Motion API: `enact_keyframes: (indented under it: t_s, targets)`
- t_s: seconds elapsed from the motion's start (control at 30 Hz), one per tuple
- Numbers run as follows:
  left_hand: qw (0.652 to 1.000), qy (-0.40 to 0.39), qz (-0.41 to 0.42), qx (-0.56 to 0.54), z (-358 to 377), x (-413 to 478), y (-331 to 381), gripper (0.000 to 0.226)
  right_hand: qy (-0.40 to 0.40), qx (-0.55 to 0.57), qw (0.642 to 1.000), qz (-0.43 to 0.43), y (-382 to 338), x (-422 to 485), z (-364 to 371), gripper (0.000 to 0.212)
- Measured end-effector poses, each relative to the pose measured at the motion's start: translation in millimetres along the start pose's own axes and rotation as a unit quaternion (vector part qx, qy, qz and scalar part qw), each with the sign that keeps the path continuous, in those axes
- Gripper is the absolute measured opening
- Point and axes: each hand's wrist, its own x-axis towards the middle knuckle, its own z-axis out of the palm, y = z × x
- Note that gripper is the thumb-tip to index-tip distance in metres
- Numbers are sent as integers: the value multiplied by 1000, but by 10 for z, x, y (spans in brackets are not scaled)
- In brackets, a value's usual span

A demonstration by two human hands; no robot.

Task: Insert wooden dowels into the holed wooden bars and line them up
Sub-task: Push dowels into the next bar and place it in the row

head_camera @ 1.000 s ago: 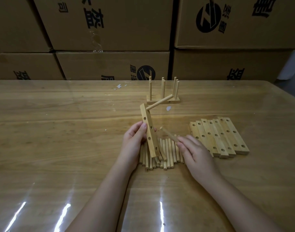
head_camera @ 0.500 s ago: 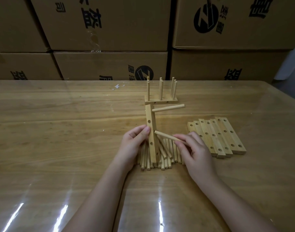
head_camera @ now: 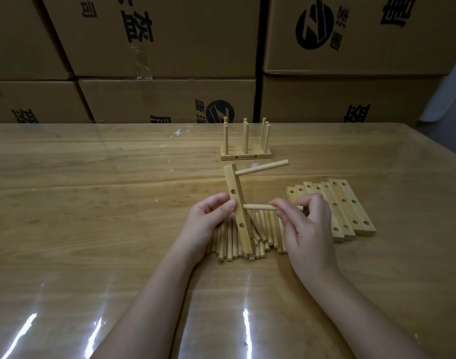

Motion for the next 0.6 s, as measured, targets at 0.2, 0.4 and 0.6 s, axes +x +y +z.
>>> enact_keyframes:
  t_s: [0.2, 0.4, 0.6]
  targets:
    - [1000, -4, -8, 18, 17, -15, 22, 63, 12, -37, 999, -12, -47, 2, -27, 28]
    - [1000, -19, -9, 15, 33, -33, 37, 39, 4, -61, 998, -17, -50, -5, -26, 33]
    - [999, -47, 3, 11, 2, -28, 27, 22, 10, -56, 998, -29, -65, 8, -35, 20]
